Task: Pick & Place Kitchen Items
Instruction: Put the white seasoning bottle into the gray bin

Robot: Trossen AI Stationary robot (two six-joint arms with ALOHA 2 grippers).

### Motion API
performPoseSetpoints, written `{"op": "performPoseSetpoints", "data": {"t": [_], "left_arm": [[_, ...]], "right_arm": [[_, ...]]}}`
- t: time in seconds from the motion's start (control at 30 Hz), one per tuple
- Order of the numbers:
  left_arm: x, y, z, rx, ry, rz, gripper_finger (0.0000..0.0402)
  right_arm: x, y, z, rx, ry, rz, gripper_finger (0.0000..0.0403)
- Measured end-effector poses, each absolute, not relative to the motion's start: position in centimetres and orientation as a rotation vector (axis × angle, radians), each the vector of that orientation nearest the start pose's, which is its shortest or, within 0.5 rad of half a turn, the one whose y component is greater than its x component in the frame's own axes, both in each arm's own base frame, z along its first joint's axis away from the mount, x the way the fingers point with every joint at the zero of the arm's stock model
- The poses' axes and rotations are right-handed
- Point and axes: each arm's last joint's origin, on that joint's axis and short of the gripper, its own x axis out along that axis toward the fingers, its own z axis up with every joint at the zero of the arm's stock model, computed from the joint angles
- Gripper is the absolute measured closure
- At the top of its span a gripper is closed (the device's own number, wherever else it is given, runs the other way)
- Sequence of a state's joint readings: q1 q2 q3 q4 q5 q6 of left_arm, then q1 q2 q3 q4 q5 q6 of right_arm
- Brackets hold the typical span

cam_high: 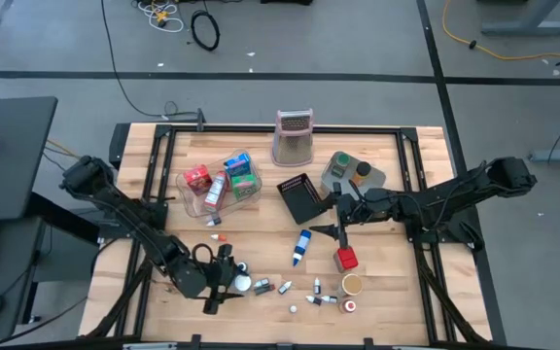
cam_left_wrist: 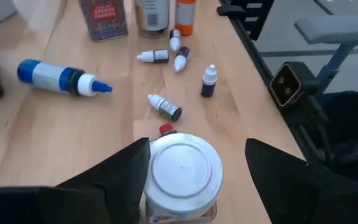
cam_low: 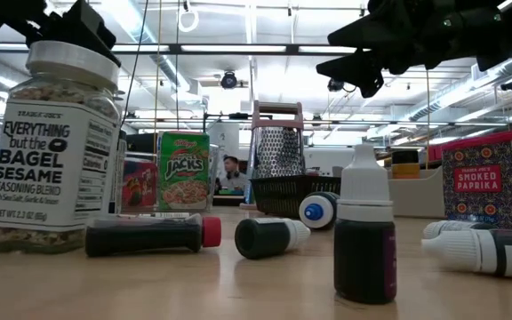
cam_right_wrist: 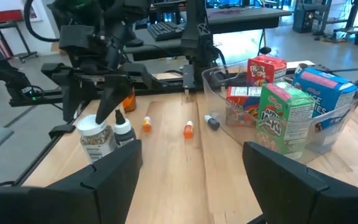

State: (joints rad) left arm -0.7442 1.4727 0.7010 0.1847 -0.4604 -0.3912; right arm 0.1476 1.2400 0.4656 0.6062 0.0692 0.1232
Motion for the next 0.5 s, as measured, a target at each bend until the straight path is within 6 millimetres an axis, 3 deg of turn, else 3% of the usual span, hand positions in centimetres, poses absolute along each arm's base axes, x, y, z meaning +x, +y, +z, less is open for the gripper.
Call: {"op": "performPoseSetpoints", "data": {"t": [0.13,0.5], "left_arm": [[22.18,-19.05,19.18,-0.006,0.469,-0.215,0.0124],[22.04,-18.36,18.44,0.046,0.539,-0.155,0.0124]], "right_arm": [[24.42,3.42,20.86,0.104,0.172,0.068,0.0115],[24.42,3.42,20.86,0.099,0.171,0.068,0.0115]]}}
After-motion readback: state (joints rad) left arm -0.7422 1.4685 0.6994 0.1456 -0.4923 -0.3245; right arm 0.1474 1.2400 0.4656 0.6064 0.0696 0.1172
